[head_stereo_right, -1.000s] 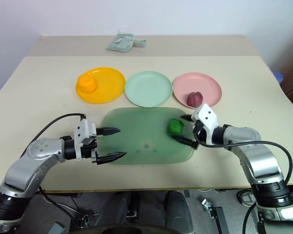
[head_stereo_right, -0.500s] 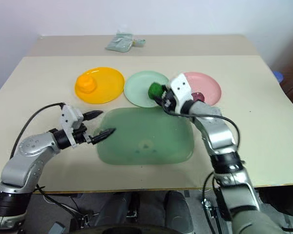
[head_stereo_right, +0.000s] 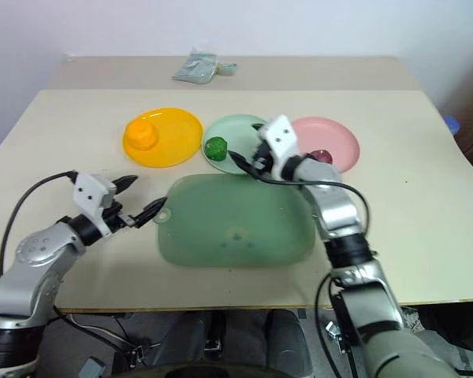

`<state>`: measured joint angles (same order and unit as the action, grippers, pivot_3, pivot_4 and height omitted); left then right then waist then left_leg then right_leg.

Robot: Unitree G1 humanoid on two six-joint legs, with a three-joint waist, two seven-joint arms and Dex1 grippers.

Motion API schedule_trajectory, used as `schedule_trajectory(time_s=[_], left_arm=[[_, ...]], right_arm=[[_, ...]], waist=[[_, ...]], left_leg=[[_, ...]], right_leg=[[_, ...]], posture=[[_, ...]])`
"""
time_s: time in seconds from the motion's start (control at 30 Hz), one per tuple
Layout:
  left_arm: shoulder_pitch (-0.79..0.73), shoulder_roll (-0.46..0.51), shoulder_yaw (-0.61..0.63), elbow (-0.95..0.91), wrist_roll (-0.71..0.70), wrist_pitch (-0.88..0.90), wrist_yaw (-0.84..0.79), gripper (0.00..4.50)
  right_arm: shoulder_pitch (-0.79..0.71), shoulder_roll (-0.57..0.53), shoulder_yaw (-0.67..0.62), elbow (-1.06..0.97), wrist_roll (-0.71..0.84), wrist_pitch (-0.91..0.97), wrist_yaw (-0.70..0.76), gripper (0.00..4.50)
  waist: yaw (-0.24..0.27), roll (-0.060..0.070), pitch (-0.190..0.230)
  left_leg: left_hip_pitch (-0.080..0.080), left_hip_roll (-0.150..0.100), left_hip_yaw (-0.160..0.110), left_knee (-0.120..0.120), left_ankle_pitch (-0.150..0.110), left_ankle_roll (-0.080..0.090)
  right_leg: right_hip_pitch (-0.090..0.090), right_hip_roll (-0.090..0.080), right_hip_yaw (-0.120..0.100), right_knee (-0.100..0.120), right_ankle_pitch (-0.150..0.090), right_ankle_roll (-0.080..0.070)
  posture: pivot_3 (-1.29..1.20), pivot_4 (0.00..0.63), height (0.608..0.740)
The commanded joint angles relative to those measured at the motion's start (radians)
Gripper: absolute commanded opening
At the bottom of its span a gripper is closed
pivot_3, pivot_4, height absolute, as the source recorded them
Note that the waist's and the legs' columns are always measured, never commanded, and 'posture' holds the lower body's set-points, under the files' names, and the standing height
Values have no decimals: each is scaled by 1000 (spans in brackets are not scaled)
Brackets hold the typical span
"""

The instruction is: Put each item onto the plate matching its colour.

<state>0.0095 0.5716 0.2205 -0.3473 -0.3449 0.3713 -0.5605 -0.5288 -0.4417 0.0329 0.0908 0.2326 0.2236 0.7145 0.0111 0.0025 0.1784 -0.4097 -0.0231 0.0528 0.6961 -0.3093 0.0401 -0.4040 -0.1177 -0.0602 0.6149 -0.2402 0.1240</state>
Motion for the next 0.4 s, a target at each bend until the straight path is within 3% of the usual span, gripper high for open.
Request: schedule_trajectory(time_s=[0.03,0.2,0.4], left_arm=[[21,30,106,52,22,-55,20,4500],[73,50,206,144,7,-107,-7,4500],[94,47,240,145,-1,-110,-5,4500]], right_arm=[[89,-109,-166,-85,141,43,102,4472],[260,-239,-304,-44,165,26,154,4472],[333,-283,-390,-30,177,31,154,4472]], waist=[[-1,0,0],[-6,0,0],[-5,0,0]], left_leg=[[0,0,0,0,0,0],[1,2,2,-1,0,0],[1,2,2,0,0,0]], right_leg=[[0,0,0,0,0,0],[0,0,0,0,0,0],[0,-1,1,0,0,0]], posture=[[0,150,740],[0,150,740],[0,150,740]])
